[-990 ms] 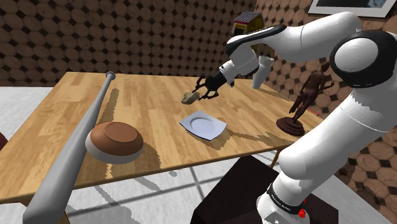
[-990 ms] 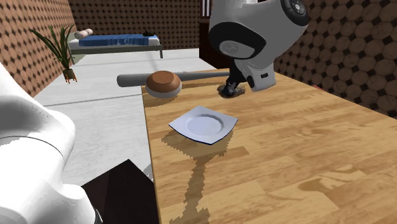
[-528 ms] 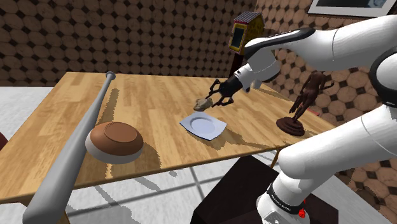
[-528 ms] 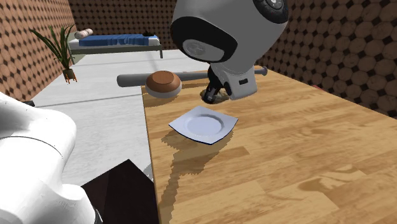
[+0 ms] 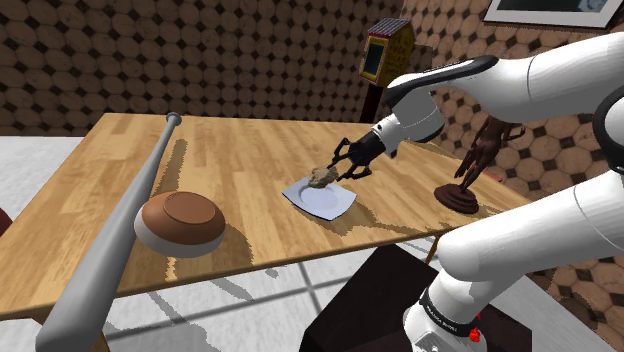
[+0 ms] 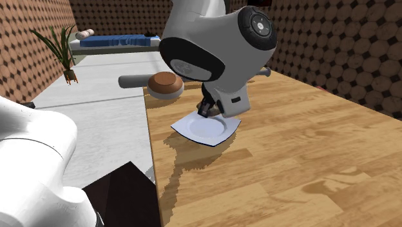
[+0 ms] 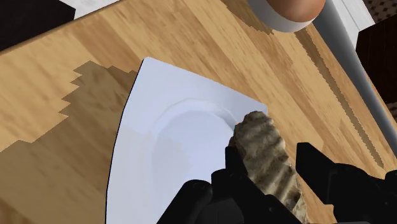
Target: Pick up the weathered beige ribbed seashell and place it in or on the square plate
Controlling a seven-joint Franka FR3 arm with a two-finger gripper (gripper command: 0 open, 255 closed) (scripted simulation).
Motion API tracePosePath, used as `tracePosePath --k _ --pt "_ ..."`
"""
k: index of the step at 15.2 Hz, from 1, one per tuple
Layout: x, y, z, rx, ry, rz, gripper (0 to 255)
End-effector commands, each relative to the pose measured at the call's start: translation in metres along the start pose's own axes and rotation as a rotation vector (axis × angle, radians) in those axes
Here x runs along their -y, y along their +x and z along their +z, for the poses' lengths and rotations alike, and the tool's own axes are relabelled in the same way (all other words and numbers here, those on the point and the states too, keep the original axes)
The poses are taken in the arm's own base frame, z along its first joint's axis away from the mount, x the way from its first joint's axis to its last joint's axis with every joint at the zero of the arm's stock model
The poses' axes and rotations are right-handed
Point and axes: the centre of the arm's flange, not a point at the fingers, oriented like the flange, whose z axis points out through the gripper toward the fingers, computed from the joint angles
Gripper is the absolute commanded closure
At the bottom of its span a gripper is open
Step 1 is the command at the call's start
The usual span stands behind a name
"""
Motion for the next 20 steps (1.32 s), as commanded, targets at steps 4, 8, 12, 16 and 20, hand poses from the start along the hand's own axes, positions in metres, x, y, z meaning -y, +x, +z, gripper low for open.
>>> tracePosePath --k 4,8,12,16,20 --pt "-0.016 0.011 0.018 -0.001 0.0 0.0 255" --pt "-0.03 0.021 0.034 -0.001 0.0 0.0 255" --pt "-0.03 0.021 0.034 -0.001 0.0 0.0 255" --pt "-0.03 0.021 0.034 -0.001 0.0 0.0 255" --pt "-0.03 0.021 0.034 0.0 0.0 0.0 0"
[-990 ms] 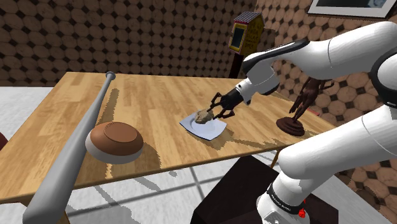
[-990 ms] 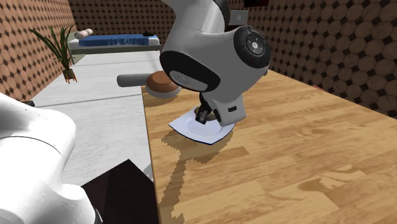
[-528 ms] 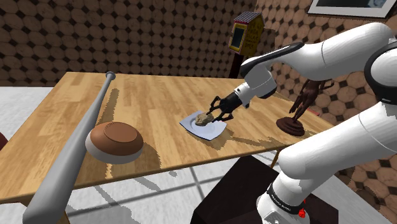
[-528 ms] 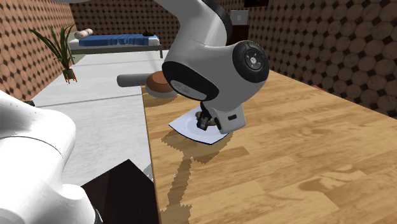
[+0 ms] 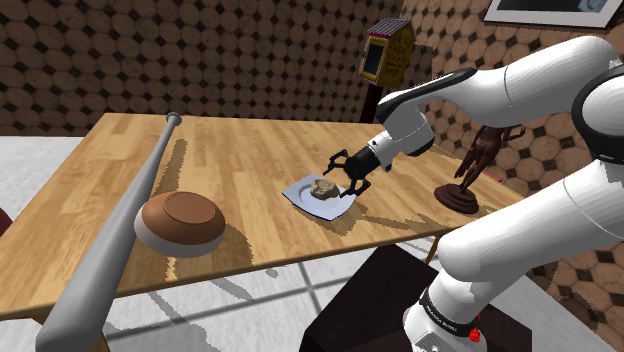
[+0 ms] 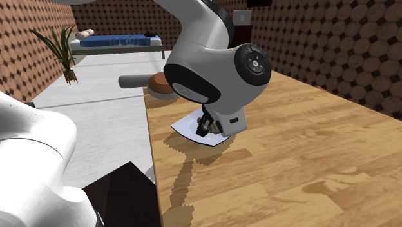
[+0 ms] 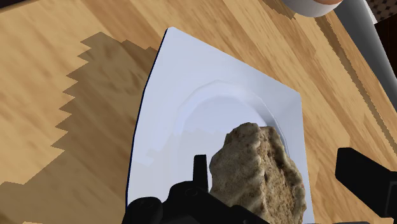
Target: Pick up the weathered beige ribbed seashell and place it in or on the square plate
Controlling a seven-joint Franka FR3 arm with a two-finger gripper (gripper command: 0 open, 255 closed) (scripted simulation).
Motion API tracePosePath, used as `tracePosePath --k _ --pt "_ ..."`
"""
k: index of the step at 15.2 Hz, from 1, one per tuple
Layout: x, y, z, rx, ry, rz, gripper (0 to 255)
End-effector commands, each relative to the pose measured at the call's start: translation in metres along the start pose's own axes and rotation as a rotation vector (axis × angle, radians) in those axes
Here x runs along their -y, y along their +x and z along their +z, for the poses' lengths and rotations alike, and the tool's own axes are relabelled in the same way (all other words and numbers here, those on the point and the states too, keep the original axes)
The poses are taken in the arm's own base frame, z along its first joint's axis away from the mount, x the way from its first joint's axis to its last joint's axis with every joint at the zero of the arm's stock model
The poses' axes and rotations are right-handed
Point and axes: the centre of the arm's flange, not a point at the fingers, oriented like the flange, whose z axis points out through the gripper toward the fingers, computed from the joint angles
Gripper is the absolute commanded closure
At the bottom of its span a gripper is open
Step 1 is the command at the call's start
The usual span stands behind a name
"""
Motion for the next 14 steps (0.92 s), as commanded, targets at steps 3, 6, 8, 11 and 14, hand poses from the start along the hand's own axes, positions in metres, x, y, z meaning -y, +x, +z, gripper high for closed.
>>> tracePosePath --k 3,6,8,11,14 --pt "0.0 0.0 -0.013 0.0 0.0 0.0 0" --pt "0.0 0.0 -0.05 0.0 0.0 0.0 0" --pt "0.0 0.0 -0.05 0.0 -0.001 0.0 0" --pt "0.0 0.0 -0.05 0.0 0.0 0.0 0" --pt "0.0 0.0 -0.05 0.0 0.0 0.0 0"
